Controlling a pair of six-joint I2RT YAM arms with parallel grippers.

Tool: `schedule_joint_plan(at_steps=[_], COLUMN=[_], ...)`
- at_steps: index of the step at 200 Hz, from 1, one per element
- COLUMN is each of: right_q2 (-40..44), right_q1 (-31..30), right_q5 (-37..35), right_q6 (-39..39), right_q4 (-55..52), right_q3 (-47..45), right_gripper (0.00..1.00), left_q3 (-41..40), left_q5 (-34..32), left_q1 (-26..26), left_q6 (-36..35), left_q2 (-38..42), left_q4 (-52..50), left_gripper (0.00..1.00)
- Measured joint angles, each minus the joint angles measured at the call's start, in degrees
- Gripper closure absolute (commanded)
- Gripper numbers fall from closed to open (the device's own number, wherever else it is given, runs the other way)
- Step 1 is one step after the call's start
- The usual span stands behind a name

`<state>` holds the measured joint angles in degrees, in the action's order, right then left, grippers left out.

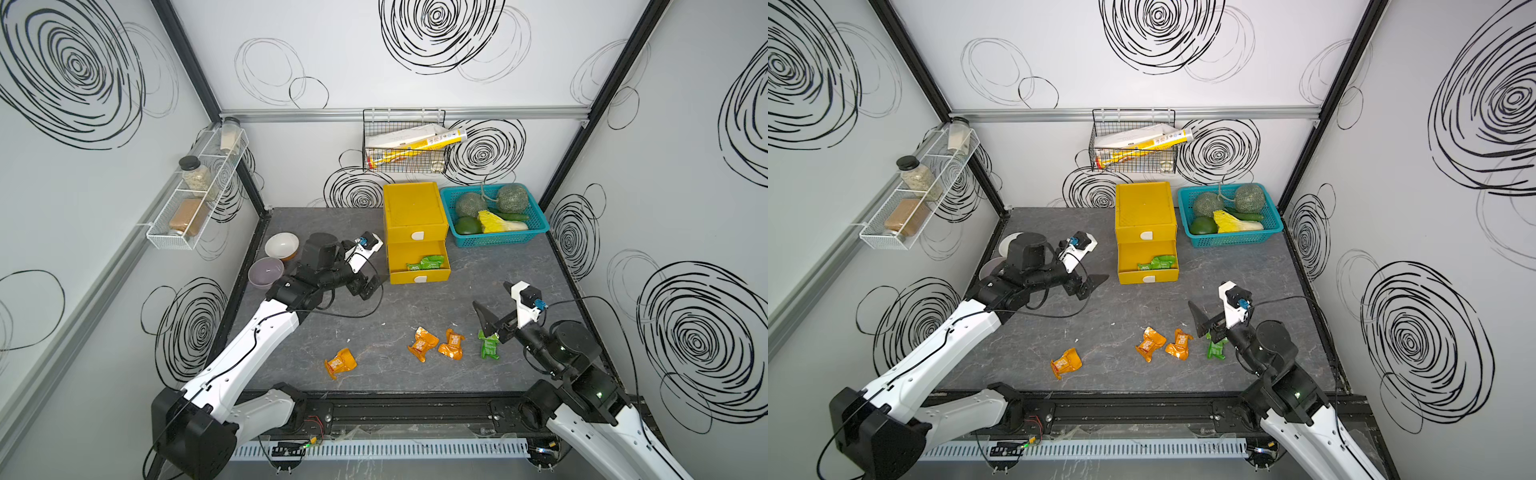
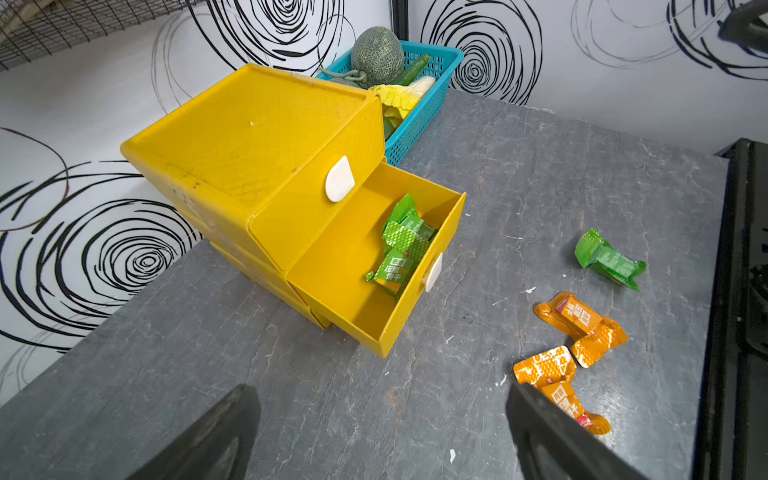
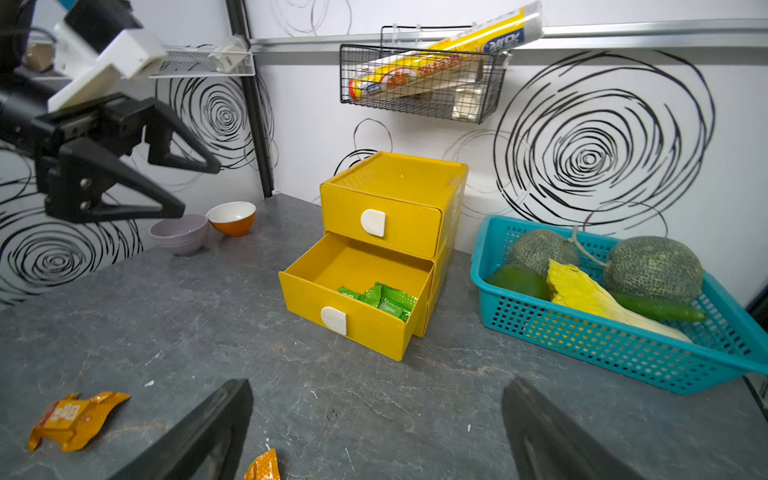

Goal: Place the cookies into the drawer by color
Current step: Pick up the cookie at the center of the board.

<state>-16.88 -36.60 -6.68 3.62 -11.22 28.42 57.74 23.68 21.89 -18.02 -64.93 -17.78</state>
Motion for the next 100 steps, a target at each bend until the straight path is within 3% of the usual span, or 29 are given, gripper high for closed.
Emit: schedule_joint_plan(at_steps=[42,100], right_q2=[-6.3,-13.3], right_q1=[0.0,0.0], right_q5=[-6.3,-5.7], right_q6=[16.1,37.6], right_q4=[-6.0,-15.6], right_q3=[5.4,6.4], right_gripper=[0.07,0.15], left_q3=[-4.0,-8.0], left_q5=[4.4,9.7], left_q1=[-3.8,-8.4], left_q6=[2.1,3.1], left_q2=[2.3,4.4], left_q4=[1.4,3.3], left_gripper=[0.01,0.01])
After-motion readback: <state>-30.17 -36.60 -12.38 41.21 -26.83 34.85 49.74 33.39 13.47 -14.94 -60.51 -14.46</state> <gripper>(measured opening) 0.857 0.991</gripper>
